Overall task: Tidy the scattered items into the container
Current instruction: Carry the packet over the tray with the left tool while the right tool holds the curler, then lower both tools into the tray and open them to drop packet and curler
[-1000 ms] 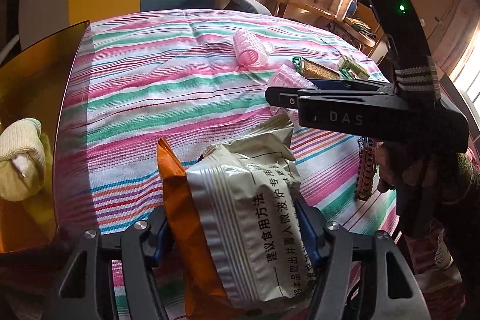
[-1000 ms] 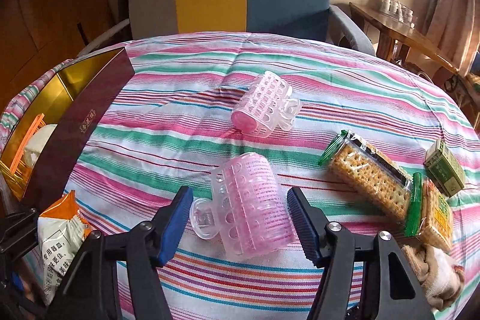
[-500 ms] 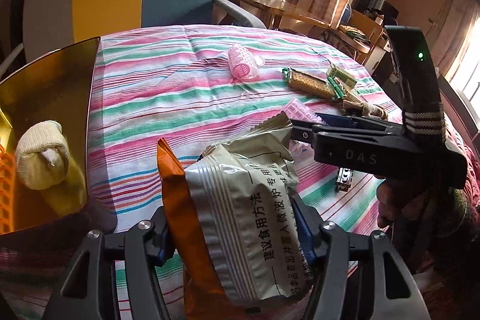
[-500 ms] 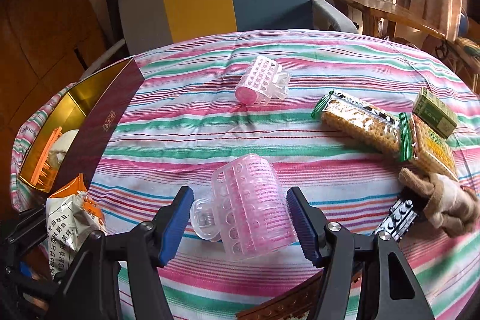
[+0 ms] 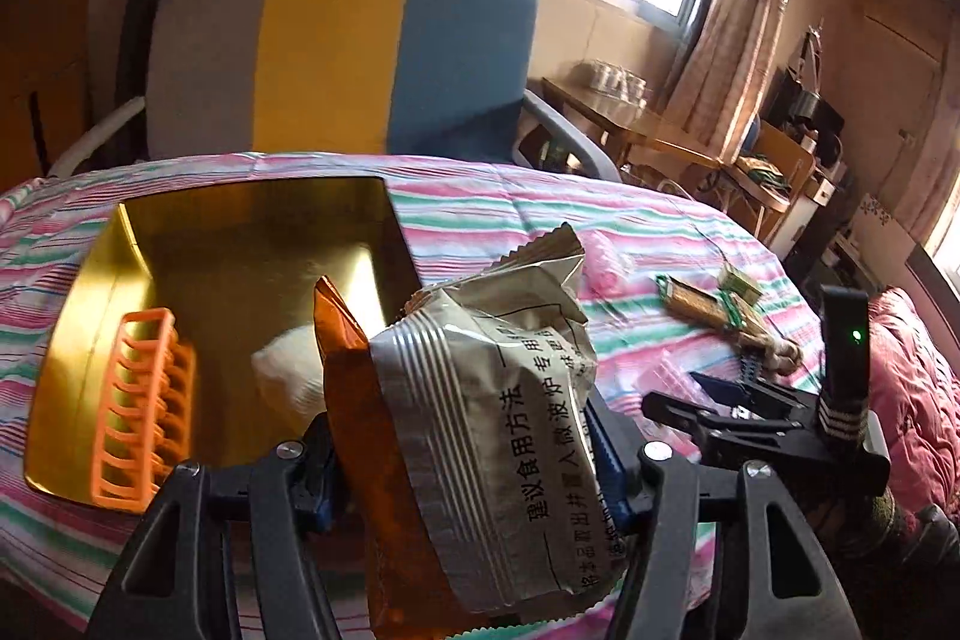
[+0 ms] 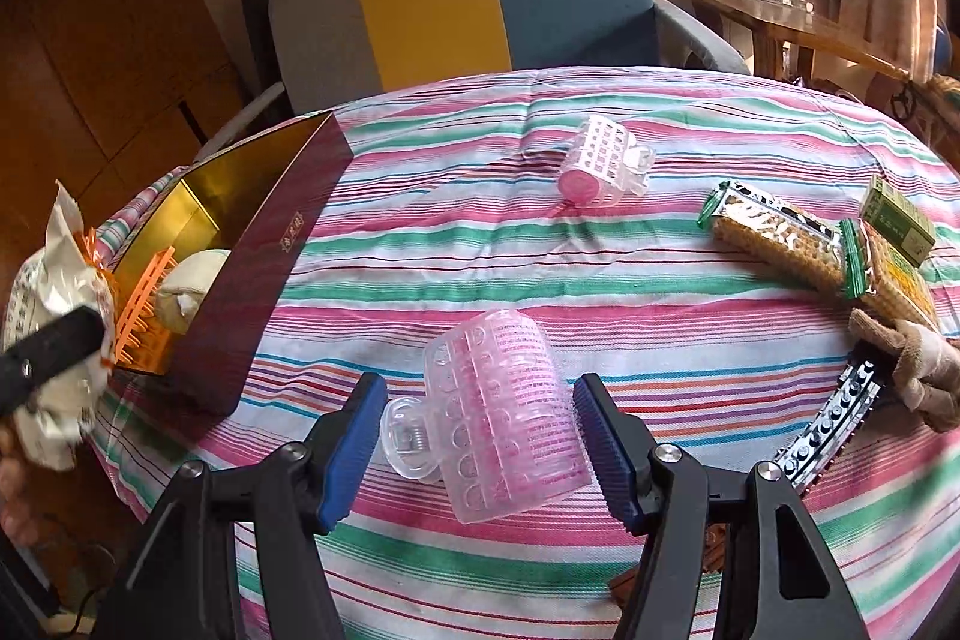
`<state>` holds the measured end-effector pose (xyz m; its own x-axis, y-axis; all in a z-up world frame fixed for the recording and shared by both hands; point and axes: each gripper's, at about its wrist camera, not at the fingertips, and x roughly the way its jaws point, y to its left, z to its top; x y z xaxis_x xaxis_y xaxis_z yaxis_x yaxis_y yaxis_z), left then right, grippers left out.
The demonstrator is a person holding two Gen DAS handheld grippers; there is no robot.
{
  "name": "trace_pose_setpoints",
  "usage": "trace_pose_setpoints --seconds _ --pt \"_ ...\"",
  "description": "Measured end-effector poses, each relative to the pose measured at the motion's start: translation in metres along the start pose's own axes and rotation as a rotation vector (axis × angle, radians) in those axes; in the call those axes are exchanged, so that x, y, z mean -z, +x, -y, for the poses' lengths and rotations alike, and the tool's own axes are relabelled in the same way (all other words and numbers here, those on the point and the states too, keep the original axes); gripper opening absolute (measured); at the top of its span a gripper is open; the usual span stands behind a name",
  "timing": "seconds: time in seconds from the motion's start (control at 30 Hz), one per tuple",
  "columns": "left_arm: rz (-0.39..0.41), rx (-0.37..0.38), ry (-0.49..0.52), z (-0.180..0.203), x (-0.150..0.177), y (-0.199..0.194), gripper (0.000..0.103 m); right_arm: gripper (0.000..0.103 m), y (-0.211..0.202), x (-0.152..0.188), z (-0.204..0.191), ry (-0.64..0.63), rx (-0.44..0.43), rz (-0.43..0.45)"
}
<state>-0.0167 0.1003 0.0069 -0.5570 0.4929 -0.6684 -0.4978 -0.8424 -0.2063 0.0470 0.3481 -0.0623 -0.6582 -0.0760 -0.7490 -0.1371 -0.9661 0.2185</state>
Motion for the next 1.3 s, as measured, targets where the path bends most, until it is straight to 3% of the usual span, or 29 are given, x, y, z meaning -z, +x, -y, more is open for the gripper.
trace_pose_setpoints --seconds 0.23,0.43,0.77,1.07,1.3 --pt "0.012 -0.131 -0.048 -0.063 -0.021 0.009 0.064 0.065 0.006 0.001 -0.009 -0.006 -0.002 -0.015" --pt "-0.027 -0.187 -0.079 -0.097 -0.030 0.034 0.064 0.065 0.010 0.003 -0.009 -0.002 0.010 -0.031" --pt "-0.109 -0.199 -0.083 -0.111 -0.036 0.081 0.063 0.065 0.014 0.000 -0.009 -0.009 0.027 -0.045" --pt "-0.135 -0.225 -0.107 -0.115 -0.031 0.090 0.064 0.065 0.008 -0.012 -0.019 -0.027 0.020 -0.019" --pt "-0.156 -0.237 -0.127 -0.120 -0.025 0.093 0.064 0.065 0.007 -0.064 -0.075 -0.108 -0.098 0.061"
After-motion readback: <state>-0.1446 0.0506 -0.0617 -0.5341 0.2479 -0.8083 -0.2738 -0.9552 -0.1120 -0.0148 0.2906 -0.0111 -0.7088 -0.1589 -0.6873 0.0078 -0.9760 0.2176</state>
